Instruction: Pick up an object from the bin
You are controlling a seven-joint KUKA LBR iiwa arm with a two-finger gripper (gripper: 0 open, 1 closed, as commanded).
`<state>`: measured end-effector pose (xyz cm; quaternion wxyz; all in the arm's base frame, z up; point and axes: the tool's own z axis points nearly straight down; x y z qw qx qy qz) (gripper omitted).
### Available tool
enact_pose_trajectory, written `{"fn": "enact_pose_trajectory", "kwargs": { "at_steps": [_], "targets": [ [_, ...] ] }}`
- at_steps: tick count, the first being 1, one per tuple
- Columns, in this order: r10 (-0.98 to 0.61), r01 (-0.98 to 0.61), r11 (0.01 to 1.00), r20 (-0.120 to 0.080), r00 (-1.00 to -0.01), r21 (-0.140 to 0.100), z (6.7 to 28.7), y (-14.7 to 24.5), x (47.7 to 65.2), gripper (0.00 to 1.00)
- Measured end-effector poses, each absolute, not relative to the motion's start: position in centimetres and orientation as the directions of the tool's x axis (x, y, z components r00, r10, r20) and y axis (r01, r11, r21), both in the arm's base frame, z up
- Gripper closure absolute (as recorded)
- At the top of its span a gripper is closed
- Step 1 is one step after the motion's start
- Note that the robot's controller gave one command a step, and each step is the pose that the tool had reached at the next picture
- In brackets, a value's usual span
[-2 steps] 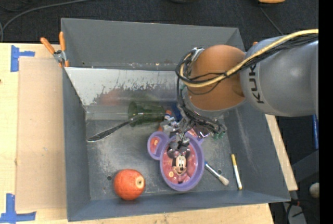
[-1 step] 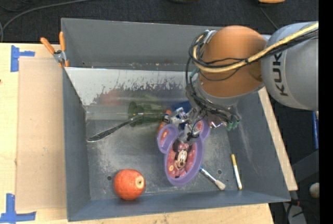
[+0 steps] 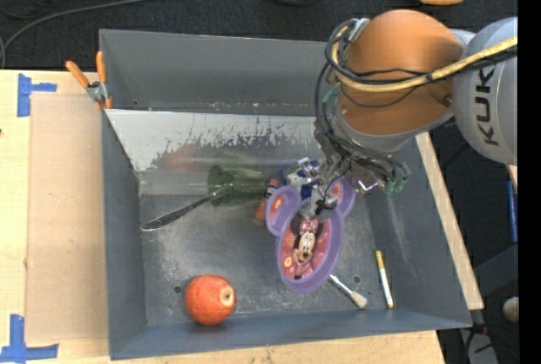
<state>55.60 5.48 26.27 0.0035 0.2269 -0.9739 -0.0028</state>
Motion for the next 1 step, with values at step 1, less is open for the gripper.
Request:
{"fn": "enact_pose_trajectory", "kwargs": {
  "at_steps": [1],
  "targets": [
    [-0.49, -0.49, 0.872, 0.003, -0.872, 0.006, 19.33, 4.67, 56.04, 1.0]
  ]
}}
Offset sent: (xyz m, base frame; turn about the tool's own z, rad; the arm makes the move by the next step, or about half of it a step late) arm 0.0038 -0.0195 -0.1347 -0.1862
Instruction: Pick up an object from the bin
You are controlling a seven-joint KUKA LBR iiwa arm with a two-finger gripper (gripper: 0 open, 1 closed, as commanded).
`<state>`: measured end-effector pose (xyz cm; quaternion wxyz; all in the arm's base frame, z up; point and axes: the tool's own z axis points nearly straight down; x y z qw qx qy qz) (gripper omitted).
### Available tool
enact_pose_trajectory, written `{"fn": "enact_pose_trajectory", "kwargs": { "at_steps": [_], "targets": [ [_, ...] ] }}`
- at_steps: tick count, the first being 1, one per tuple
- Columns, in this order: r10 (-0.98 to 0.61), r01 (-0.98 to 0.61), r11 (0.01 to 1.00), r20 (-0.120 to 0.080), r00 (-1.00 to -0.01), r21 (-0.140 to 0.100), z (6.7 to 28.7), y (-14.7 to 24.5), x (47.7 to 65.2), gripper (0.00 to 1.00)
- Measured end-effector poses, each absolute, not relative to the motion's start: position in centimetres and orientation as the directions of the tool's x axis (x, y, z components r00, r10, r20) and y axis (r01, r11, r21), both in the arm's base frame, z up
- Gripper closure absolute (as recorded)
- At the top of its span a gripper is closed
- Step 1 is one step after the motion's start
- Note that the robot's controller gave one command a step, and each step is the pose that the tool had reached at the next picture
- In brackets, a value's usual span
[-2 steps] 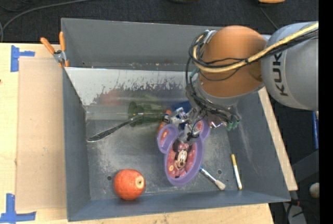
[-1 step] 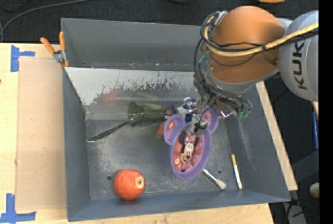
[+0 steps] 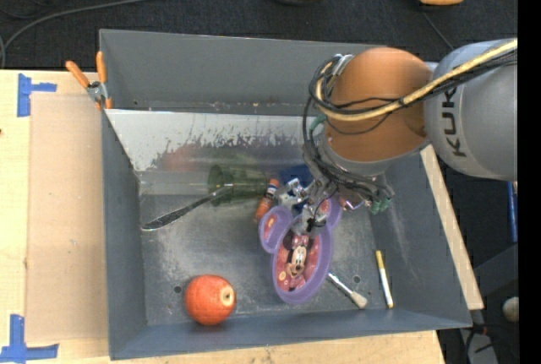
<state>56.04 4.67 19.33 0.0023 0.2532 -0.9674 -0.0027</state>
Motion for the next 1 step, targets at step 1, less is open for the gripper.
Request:
{"fn": "enact_pose_trajectory", "kwargs": {
  "at_steps": [1],
  "targets": [
    [-0.6, -0.6, 0.8, -0.006, -0.8, 0.004, 12.63, 3.72, 55.98, 1.0]
  ]
}}
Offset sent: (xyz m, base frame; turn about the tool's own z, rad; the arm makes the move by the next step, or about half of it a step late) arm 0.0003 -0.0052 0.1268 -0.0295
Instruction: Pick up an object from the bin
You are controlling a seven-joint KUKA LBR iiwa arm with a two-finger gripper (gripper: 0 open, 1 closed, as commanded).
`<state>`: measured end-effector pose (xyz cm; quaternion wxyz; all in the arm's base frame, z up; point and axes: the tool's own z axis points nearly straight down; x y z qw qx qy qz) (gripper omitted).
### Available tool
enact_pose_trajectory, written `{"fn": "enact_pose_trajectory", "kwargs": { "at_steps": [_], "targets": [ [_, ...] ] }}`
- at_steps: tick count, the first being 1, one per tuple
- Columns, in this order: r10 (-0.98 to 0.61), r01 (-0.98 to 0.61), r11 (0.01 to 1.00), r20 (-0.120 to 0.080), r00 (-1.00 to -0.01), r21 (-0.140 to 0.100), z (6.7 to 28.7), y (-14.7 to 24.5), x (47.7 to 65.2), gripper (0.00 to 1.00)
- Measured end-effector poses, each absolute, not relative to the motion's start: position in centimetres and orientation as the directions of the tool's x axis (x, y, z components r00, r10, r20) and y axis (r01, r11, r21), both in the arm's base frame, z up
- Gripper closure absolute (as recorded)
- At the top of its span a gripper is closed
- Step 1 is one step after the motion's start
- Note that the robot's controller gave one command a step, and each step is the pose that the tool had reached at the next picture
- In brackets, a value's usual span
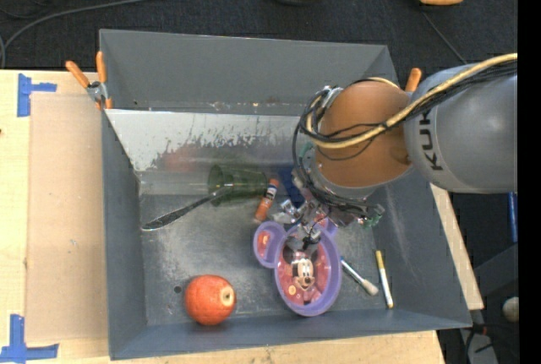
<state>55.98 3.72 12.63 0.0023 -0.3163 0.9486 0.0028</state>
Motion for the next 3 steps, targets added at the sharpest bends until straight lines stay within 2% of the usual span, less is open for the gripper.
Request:
{"fn": "enact_pose_trajectory", "kwargs": {
  "at_steps": [1, 2, 3],
  "targets": [
    [-0.573, -0.573, 0.82, -0.001, -0.82, 0.007, 19.1, 3.9, 55.9, 1.0],
    [-0.563, -0.563, 0.827, -0.019, -0.826, -0.004, 19.2, 3.4, 56.8, 1.0],
    [-0.758, -0.759, 0.652, -0.011, -0.652, 0.0, 13.6, 3.0, 56.2, 1.0]
  ]
}}
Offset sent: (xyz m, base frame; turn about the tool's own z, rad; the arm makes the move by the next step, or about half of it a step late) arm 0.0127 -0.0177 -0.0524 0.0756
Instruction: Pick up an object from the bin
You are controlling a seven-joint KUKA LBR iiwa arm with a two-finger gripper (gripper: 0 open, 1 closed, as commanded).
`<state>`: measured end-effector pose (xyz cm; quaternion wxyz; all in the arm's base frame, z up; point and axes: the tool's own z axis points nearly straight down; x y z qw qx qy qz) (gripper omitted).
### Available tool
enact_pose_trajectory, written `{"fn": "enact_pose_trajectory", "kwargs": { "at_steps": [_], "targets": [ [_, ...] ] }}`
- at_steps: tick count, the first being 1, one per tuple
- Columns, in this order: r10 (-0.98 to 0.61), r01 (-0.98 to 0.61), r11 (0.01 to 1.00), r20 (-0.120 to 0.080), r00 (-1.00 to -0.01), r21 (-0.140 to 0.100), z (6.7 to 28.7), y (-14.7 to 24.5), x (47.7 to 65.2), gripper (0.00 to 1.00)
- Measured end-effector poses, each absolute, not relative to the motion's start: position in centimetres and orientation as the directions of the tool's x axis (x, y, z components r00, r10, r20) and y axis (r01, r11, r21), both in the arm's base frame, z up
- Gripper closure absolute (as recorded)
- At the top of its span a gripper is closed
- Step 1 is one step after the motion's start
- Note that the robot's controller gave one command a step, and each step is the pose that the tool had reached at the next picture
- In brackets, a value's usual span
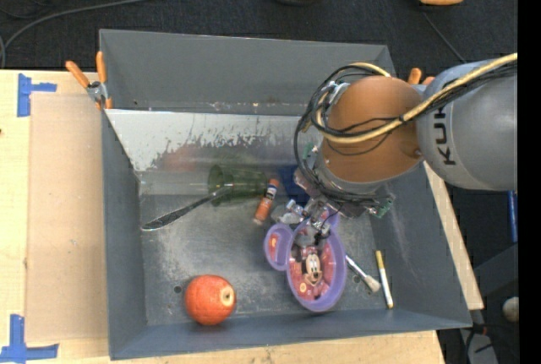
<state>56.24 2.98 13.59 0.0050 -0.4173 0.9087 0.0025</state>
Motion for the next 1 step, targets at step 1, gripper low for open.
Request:
{"fn": "enact_pose_trajectory", "kwargs": {
  "at_steps": [1],
  "targets": [
    [-0.686, -0.686, 0.727, -0.007, -0.727, 0.005, 22.1, 1.86, 56.66, 1.0]
  ]
}}
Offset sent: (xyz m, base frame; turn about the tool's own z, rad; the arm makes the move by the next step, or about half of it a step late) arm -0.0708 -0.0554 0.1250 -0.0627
